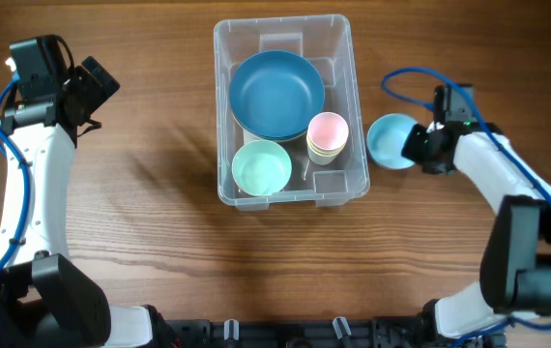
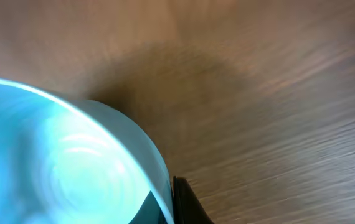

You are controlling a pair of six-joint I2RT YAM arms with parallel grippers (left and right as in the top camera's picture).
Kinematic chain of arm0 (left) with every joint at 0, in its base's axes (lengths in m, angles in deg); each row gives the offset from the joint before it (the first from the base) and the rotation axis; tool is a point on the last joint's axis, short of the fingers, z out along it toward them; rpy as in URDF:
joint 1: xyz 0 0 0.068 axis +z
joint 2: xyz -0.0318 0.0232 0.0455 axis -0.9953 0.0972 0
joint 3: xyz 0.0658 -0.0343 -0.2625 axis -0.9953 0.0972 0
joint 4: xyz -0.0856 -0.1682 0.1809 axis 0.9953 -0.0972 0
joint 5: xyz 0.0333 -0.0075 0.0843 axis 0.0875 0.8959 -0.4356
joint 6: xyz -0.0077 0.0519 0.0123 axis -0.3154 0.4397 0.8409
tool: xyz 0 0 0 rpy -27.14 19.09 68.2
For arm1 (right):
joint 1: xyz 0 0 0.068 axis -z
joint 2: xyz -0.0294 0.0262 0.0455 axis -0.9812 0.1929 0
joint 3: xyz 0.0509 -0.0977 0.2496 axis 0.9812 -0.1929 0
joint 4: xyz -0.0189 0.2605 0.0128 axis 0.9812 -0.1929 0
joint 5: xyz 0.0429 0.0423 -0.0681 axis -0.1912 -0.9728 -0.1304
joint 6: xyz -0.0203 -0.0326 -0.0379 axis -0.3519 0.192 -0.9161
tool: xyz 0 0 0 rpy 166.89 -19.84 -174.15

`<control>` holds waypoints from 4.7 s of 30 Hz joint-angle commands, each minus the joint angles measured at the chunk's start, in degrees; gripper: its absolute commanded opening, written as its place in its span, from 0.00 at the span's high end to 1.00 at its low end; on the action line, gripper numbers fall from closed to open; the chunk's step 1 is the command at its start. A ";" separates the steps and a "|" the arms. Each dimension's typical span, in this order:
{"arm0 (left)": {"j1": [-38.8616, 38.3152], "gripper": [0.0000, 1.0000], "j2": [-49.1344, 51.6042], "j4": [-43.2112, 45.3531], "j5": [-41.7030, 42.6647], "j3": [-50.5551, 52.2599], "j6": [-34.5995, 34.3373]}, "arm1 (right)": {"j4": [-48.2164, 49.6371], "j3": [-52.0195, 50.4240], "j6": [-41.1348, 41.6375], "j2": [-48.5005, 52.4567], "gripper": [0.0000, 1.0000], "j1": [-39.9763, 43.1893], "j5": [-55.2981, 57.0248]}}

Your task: Pack container

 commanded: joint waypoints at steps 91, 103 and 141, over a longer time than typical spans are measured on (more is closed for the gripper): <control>0.31 0.00 0.44 0.22 -0.55 -0.46 0.02 | 0.37 28.74 -15.72 -17.27 0.00 -10.64 -4.79; 0.31 0.00 0.44 0.22 -0.55 -0.46 0.02 | 6.43 26.08 -31.32 -31.01 0.00 -10.64 -5.20; 0.31 0.00 0.44 0.20 -0.55 -0.46 0.02 | 41.03 -51.19 -17.11 -96.26 0.00 -10.64 -0.66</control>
